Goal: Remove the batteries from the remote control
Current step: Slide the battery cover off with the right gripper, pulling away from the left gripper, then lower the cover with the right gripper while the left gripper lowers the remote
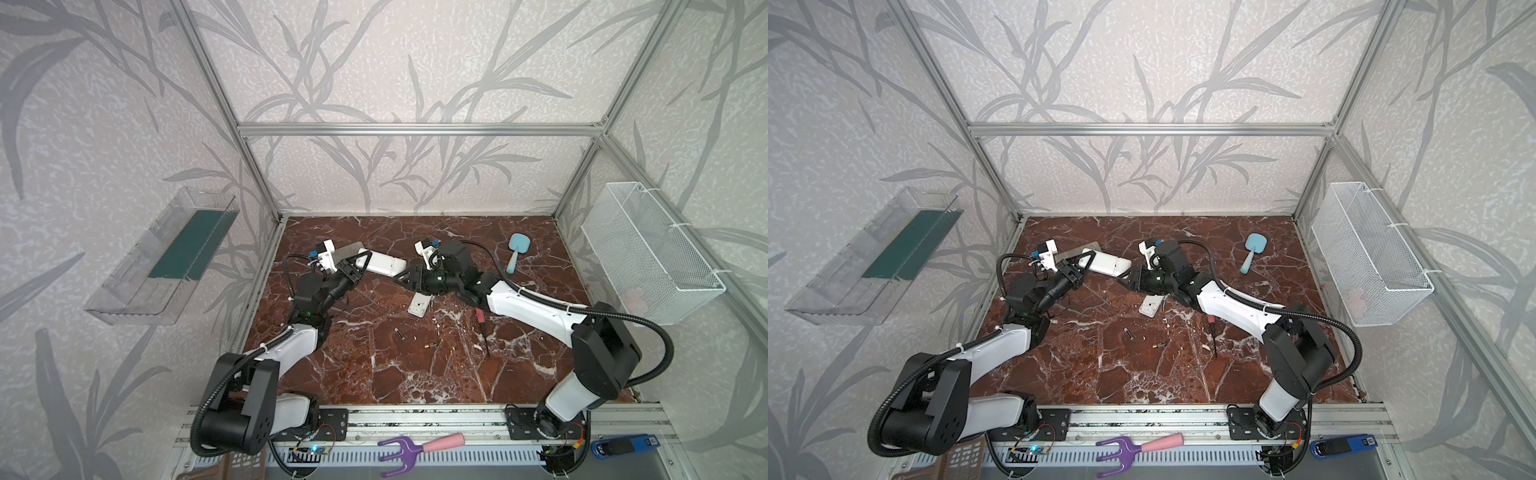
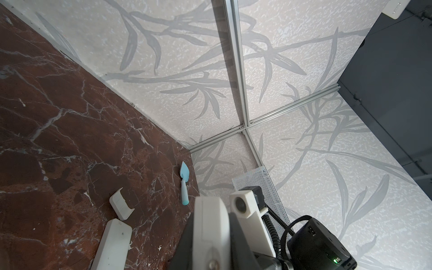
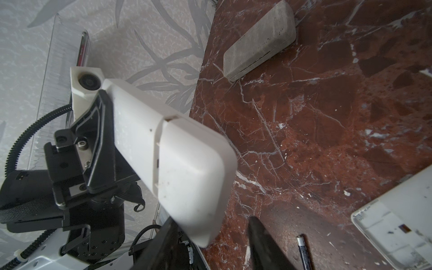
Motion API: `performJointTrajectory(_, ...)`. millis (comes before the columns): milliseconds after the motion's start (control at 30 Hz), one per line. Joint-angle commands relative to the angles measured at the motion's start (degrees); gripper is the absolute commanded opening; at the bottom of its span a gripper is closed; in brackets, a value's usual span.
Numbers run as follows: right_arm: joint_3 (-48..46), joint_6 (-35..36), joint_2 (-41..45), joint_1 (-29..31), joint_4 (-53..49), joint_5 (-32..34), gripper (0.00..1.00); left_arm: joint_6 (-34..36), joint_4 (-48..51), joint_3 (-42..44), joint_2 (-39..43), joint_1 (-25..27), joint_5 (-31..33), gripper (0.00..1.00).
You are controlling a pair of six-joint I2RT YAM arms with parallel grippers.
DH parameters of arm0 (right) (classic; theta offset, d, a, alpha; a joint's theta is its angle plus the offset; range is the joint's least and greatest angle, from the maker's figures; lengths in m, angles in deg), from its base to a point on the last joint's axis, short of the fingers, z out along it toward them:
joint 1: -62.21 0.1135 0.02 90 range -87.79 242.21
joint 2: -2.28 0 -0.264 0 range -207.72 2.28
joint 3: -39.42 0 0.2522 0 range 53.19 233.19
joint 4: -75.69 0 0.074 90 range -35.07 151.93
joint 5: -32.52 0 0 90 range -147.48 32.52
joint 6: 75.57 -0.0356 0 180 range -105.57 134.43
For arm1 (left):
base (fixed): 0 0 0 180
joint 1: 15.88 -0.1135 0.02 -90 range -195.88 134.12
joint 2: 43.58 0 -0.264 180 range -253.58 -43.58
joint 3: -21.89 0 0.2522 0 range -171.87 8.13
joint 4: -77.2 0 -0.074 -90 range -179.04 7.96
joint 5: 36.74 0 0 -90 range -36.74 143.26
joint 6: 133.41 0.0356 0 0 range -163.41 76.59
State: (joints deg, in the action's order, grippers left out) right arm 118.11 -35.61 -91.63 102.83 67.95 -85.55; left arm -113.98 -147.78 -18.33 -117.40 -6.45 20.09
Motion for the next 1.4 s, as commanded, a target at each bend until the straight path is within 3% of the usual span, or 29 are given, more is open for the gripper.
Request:
performJointTrajectory(0, 1.4, -1.1, 2.0, -0.1, 1.7, 0.3, 0.5, -0.3, -2.8, -0.5, 1.1, 0.3, -1.4, 0.0)
performJointTrajectory(400, 3.9, -4.2, -0.2, -1.7, 4.2, -0.4, 0.5, -0.3, -2.3, -0.6, 1.2, 0.3, -1.8, 0.0)
performJointTrajectory(767, 4.5, -2.0, 0.4, -2.0, -1.3, 0.5, 0.2, 0.6, -1.5, -0.7, 1.0, 0.2, -1.7, 0.0)
performJointTrajectory(1033, 3.9, -0.7, 1.0, -2.2, -2.7, 0.7, 0.16, -0.1, -3.1, -1.3, -0.7, 0.2, -1.8, 0.0)
performJointTrajectory(1367, 2.4, -5.4, -1.9, -2.8, 5.7, -2.5, 0.11, -0.4, -3.4, -1.1, -1.2, 0.2, -1.7, 0.0)
